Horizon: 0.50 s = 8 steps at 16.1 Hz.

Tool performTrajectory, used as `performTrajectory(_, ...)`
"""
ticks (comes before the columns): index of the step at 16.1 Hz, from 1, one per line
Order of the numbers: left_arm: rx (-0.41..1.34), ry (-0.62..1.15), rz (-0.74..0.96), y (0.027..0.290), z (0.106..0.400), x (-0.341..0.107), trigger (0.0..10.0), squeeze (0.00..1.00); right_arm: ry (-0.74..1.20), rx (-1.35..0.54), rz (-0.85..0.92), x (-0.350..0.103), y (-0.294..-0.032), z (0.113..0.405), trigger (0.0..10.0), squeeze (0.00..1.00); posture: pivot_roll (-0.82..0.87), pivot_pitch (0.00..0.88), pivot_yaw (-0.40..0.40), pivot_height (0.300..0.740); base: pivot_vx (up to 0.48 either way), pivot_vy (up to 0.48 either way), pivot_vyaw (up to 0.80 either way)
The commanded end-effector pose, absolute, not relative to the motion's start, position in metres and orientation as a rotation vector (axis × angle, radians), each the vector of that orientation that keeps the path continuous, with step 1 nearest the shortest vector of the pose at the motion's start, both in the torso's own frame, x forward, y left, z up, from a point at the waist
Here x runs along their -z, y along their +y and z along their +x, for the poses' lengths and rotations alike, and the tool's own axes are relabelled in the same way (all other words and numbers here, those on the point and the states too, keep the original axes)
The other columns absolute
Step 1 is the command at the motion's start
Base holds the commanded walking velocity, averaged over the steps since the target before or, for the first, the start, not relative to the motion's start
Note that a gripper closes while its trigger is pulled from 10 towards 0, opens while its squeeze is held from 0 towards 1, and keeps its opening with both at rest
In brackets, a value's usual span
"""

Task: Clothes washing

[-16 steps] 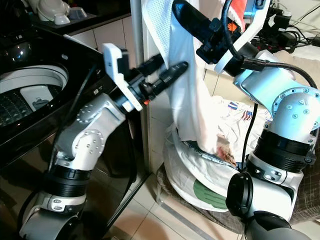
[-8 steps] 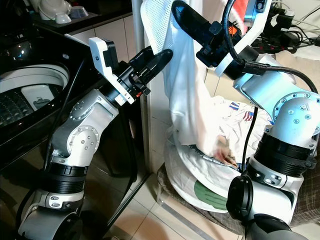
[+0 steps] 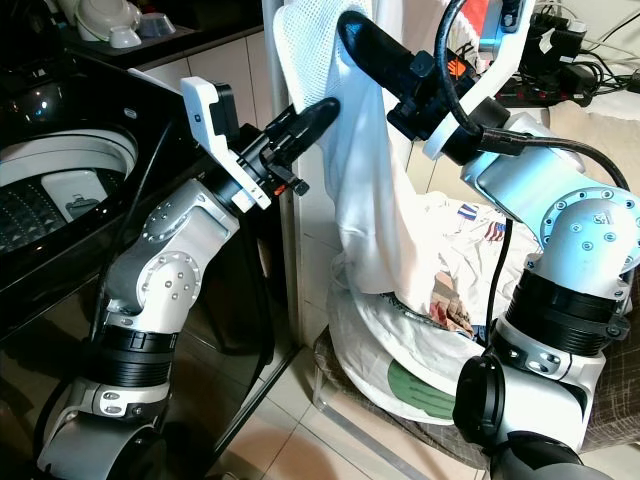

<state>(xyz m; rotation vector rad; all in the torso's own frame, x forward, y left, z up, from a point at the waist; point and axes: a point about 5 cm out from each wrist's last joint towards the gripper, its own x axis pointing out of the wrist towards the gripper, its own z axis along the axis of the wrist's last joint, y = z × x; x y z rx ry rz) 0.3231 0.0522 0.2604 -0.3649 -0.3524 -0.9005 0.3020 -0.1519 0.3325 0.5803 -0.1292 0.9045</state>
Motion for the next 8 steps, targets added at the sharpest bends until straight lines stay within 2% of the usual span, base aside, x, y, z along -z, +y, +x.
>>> performTrajectory(1,0.878,-0.359,-0.351,0.056,0.326,-0.263,0.0,0.0,-0.149,-0.915,0.561,-0.336,-0.151,0.298,0.0,0.0,-0.06,0.0,0.018,0.74,0.0,0.0,0.0)
performTrajectory(2,0.864,-0.36,-0.344,0.058,0.327,-0.263,0.0,0.0,-0.148,-0.905,0.552,-0.335,-0.152,0.298,0.0,0.0,-0.06,0.0,0.018,0.74,0.0,0.0,0.0)
performTrajectory(3,0.853,-0.362,-0.338,0.061,0.328,-0.264,0.0,0.0,-0.147,-0.887,0.533,-0.334,-0.153,0.299,2.7,0.0,-0.06,0.0,0.021,0.74,0.0,0.0,0.0)
performTrajectory(4,0.809,-0.371,-0.326,0.068,0.332,-0.266,0.0,0.0,-0.131,-0.845,0.53,-0.331,-0.156,0.301,10.0,0.47,-0.06,0.0,0.021,0.74,0.0,0.0,0.0)
performTrajectory(5,0.764,-0.381,-0.31,0.075,0.336,-0.269,0.0,0.0,-0.123,-0.828,0.527,-0.327,-0.159,0.302,10.0,1.0,-0.06,0.0,0.022,0.74,0.0,0.0,0.0)
performTrajectory(8,0.594,-0.434,-0.214,0.106,0.35,-0.288,0.0,0.0,-0.008,-0.691,0.37,-0.301,-0.175,0.3,10.0,1.0,-0.05,0.0,0.03,0.74,0.0,0.0,0.0)
